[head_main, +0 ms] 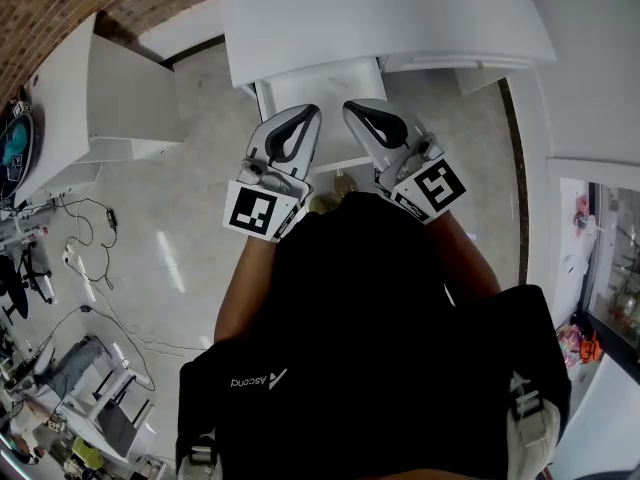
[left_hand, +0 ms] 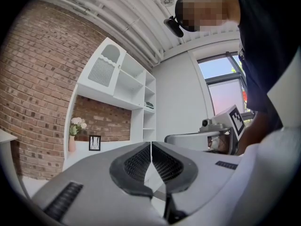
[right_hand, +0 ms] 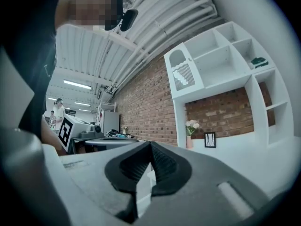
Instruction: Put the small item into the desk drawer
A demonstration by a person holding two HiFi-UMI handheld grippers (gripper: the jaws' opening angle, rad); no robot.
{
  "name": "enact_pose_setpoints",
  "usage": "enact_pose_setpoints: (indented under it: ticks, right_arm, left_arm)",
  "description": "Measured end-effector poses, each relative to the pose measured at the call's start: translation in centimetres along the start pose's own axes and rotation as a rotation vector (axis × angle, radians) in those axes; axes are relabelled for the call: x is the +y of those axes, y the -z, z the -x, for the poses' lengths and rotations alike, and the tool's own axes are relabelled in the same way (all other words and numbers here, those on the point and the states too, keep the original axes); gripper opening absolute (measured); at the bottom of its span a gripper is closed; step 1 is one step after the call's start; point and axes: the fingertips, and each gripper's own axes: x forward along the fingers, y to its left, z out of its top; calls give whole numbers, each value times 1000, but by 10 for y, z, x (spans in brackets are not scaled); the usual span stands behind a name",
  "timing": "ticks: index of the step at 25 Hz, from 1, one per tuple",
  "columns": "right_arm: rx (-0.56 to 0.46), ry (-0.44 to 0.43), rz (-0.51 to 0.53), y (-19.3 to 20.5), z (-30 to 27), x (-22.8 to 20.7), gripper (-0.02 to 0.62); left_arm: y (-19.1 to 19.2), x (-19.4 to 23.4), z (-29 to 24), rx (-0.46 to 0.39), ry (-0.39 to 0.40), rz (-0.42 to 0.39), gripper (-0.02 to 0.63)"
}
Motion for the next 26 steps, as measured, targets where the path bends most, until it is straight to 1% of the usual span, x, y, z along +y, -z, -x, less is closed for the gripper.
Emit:
enact_pose_setpoints:
  ticks: [5, 10, 13, 26]
  right_arm:
    - [-4, 3, -7, 0, -1, -1, 0]
    - [3, -2, -6, 3, -3, -3, 0]
    - [10, -3, -5, 4, -2, -4, 0]
    - [27, -10, -2, 11, -7, -16, 0]
  left_arm:
    - [-7, 1, 0, -4, -3, -13, 5]
    - [-6, 4, -2, 17, -13, -12, 5]
    - [-9, 4, -5, -3, -6, -11, 5]
    - [-4, 10, -17, -6, -12, -7, 5]
